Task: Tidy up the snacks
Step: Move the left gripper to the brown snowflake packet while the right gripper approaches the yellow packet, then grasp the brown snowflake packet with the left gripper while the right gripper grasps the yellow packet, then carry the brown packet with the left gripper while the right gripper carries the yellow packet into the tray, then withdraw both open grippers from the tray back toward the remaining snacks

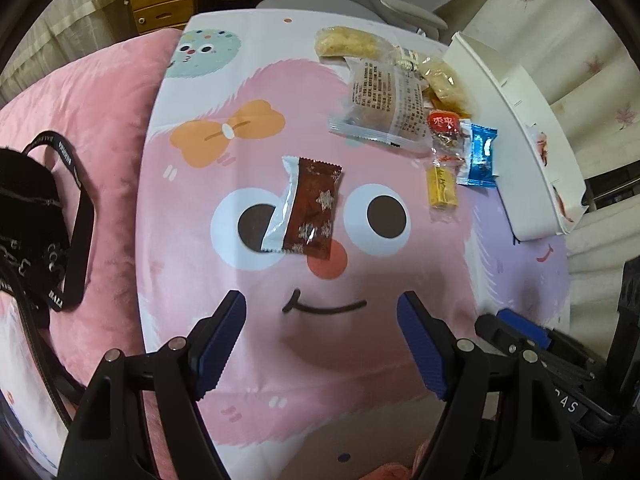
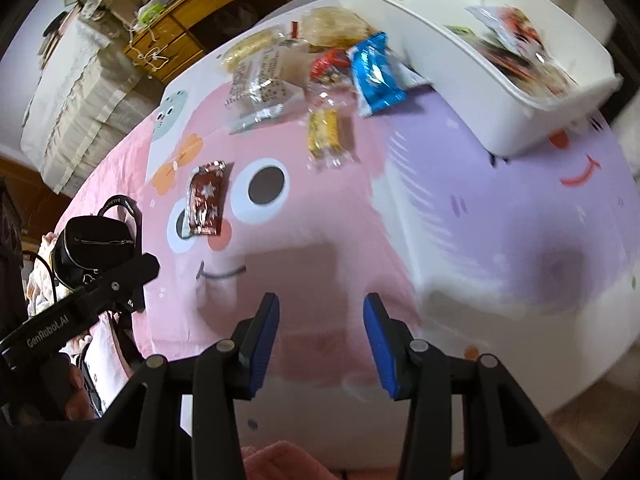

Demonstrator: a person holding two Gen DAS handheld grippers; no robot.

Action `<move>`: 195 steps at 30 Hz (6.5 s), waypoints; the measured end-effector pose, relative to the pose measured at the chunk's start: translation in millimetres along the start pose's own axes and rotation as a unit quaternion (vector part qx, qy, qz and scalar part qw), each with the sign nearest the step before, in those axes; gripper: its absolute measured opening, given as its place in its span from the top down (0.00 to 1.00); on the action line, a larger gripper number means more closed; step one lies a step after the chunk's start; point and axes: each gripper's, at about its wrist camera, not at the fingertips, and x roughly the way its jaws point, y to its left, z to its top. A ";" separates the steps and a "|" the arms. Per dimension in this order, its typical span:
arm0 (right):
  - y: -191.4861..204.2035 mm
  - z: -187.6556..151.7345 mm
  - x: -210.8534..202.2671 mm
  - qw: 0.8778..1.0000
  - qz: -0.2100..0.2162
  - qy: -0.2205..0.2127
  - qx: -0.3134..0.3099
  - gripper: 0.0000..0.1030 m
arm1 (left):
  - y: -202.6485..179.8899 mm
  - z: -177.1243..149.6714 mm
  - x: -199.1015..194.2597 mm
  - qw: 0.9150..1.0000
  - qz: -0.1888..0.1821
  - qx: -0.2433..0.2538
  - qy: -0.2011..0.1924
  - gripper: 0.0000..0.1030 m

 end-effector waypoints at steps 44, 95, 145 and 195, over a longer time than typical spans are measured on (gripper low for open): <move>11.9 74.1 75.9 0.966 -0.035 -0.134 -0.219 0.68 | -24.5 70.4 90.3 0.994 0.097 0.040 0.016 0.59; 14.5 20.3 37.9 0.990 -0.028 -0.101 -0.090 0.68 | 17.6 -33.8 -43.9 0.993 0.049 0.070 -0.083 0.65; -80.4 61.2 -113.0 0.959 0.075 -0.115 -0.247 0.75 | -192.5 11.8 -56.9 0.981 0.056 0.021 -0.182 0.65; -206.0 115.2 -113.6 0.980 0.069 -0.049 -0.181 0.57 | -221.9 28.7 -10.0 0.980 0.056 -0.097 -0.165 0.38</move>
